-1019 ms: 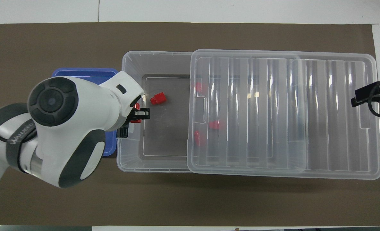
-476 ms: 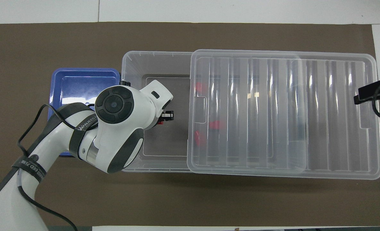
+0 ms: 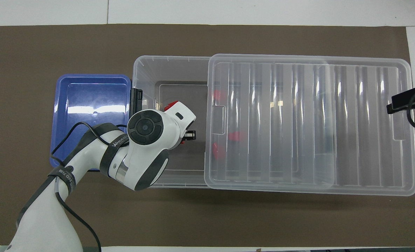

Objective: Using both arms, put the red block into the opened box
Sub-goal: 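Carry the red block with the left gripper into the opened clear box, then open the left gripper to release the red block inside the box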

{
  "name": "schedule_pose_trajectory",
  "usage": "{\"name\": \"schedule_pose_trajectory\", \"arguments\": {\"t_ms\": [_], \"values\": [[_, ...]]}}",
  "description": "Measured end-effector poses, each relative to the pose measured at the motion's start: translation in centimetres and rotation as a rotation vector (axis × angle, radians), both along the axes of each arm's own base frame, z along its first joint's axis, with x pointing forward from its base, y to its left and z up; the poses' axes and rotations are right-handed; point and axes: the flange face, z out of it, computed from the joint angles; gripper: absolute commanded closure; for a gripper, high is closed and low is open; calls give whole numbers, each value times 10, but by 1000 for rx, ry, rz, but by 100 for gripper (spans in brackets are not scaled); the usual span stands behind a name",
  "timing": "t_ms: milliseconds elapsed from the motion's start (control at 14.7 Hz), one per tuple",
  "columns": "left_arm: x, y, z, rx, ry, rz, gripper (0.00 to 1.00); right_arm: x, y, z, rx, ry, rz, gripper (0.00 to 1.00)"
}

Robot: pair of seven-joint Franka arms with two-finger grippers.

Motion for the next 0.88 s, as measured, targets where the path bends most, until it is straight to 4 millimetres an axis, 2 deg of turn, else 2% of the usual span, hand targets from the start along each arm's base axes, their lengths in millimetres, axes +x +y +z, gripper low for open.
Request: {"name": "schedule_pose_trajectory", "arguments": {"t_ms": [68,272,408,612,748,883], "values": [[0,1,-2,3,3,2,1,0,0,0,0,0,0,0],[2,4,0,1,-1,8,0,0,0,0,0,0,0,0],[3,5,13,-7,-16,13,0,0,0,0,0,0,0,0],[1,15,58,-17,-40,24,0,0,0,0,0,0,0,0],[-6,23,99,-17,-48,27,0,0,0,0,0,0,0,0],[-11,43,144,-15,-54,49,0,0,0,0,0,0,0,0]]}}
